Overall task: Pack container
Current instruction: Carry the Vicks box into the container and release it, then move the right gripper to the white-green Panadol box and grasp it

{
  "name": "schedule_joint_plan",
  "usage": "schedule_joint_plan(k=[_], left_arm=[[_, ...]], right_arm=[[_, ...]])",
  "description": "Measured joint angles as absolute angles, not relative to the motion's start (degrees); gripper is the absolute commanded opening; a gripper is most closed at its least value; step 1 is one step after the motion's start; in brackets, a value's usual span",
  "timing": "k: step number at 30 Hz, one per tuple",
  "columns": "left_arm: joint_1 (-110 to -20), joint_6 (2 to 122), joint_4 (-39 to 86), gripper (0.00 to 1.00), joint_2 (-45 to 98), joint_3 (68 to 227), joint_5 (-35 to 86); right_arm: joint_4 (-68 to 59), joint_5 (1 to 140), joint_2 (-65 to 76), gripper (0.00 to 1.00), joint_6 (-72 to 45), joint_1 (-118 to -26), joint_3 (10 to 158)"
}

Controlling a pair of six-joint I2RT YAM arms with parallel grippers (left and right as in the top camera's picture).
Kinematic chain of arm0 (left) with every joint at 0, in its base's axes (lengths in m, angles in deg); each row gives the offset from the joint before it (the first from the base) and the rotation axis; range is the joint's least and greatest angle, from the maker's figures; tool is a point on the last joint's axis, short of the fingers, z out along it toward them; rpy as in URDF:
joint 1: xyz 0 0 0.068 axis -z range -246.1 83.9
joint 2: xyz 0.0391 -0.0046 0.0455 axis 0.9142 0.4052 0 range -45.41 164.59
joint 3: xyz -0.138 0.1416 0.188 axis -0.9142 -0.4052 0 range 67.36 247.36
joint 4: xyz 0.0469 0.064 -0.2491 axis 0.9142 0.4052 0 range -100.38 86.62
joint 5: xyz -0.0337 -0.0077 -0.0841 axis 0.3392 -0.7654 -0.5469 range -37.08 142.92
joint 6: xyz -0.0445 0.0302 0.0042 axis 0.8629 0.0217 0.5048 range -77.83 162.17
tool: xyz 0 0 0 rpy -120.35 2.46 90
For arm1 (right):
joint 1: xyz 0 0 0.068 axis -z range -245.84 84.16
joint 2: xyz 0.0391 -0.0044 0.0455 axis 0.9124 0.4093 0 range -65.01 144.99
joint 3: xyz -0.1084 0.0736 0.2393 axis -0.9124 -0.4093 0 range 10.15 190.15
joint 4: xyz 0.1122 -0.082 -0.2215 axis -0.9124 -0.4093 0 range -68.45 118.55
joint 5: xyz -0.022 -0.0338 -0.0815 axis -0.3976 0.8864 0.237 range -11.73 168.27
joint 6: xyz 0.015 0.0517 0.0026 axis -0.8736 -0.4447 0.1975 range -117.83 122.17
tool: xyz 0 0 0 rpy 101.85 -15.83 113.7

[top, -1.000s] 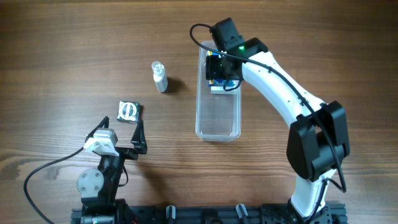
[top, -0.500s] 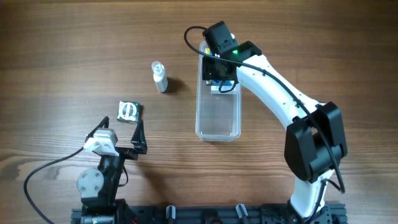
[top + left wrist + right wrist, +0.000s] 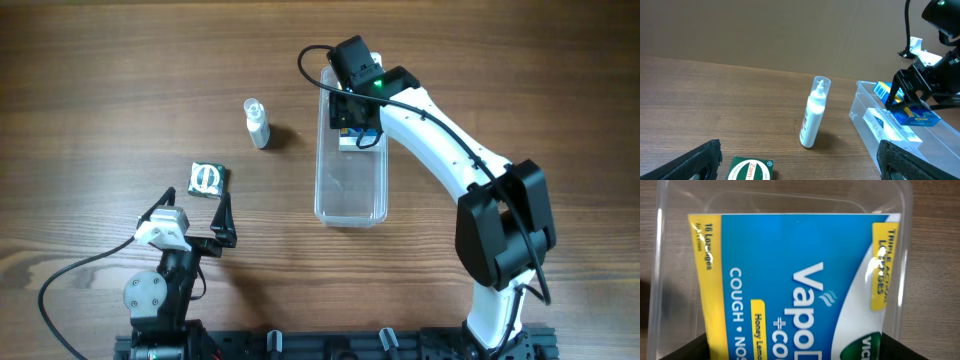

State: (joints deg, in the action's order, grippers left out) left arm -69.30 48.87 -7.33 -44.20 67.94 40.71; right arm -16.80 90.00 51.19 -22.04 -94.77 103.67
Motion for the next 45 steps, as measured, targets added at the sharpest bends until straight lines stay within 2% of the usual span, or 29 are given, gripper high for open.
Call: schedule_joint_plan(k=[10,14,17,20,23,26,28,31,36,39,45], left_arm=[[-69.28,48.87,-7.33,1.00,-44.20,67.94,40.71],[-69.30,48.87,-7.33,1.00,-44.18,67.94,40.71],[-69.30,48.87,-7.33,1.00,-44.18,67.94,40.71],[-69.30,48.87,-7.35,1.00,-44.20,67.94,40.71],[-69.30,48.87,-7.33,1.00,-44.18,67.94,40.71],[-69.30,48.87,-7.35,1.00,-44.20,67.94,40.71],[-69.30,48.87,-7.33,1.00,-44.18,67.94,40.71],[-69.30,48.87,-7.33,1.00,-44.18,67.94,40.71],[-69.30,48.87,-7.35,1.00,-44.20,67.94,40.71],[-69.30,48.87,-7.33,1.00,-44.18,67.94,40.71],[-69.30,48.87,-7.33,1.00,-44.18,67.94,40.71]], right_arm=[[-17.21,90.35,51.15,0.84,-21.71,-94.66,104.08],[-19.53,90.37,46.08,0.90,-17.84,-93.41,104.61],[-23.75,90.56,36.55,0.95,-15.00,-86.53,105.00],[-33.50,91.24,27.21,1.00,-9.65,-75.38,106.27],[-46.04,89.52,25.97,1.00,-6.43,-66.31,105.99],[-46.92,84.60,25.95,1.00,-5.63,-60.26,103.63],[-46.57,80.75,25.97,1.00,-12.31,-56.54,100.00],[-46.50,78.65,26.01,1.00,-36.34,-52.93,93.81],[-35.38,78.15,26.32,1.00,-60.92,-49.92,79.10],[-28.71,78.81,26.38,1.00,-65.23,-49.94,75.01],[-25.39,81.08,26.80,1.00,-75.37,-49.94,74.69]])
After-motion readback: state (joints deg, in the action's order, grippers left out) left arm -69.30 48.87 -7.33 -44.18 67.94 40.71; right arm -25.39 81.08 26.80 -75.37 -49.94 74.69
